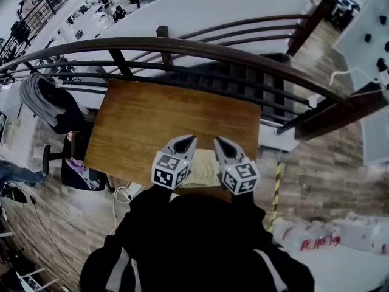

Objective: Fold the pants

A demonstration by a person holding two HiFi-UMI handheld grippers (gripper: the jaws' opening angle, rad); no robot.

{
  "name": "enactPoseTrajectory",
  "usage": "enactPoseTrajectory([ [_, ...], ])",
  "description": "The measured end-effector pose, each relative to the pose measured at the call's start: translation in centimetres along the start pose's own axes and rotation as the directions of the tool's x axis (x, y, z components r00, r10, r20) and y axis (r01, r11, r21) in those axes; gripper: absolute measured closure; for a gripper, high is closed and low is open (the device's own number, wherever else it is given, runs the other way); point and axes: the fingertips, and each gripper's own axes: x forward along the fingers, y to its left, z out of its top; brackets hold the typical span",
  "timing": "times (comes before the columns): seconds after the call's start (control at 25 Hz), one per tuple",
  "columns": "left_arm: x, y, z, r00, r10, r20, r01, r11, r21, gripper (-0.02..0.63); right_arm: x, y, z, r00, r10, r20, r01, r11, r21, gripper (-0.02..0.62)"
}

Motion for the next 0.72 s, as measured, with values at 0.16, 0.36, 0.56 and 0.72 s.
enactPoseTrajectory([
  [0.16,-0.8,0.0,0.5,0.998,0.027,0.049,-0.027,1.0,-0.012,0.604,-0.8,0.3,0.8,0.999,-0.027,0.035,0.027,1.0,-0.004,0.592],
  [0.36,-1.8,0.1,1.9,0.989,0.065,0.134,-0.063,0.998,-0.021,0.604,-1.0,0.5,2.7,0.994,-0.06,0.089,0.062,0.998,-0.016,0.592],
  [0.56,-2.1,-1.6,2.1,0.981,0.063,0.185,-0.062,0.998,-0.011,0.603,-1.7,0.3,2.7,0.99,-0.083,0.113,0.085,0.996,-0.018,0.592],
  [0.72,-2.3,-2.2,1.9,0.981,0.064,0.186,-0.065,0.998,0.003,0.603,-2.0,0.7,2.5,0.992,-0.07,0.108,0.073,0.997,-0.02,0.592],
])
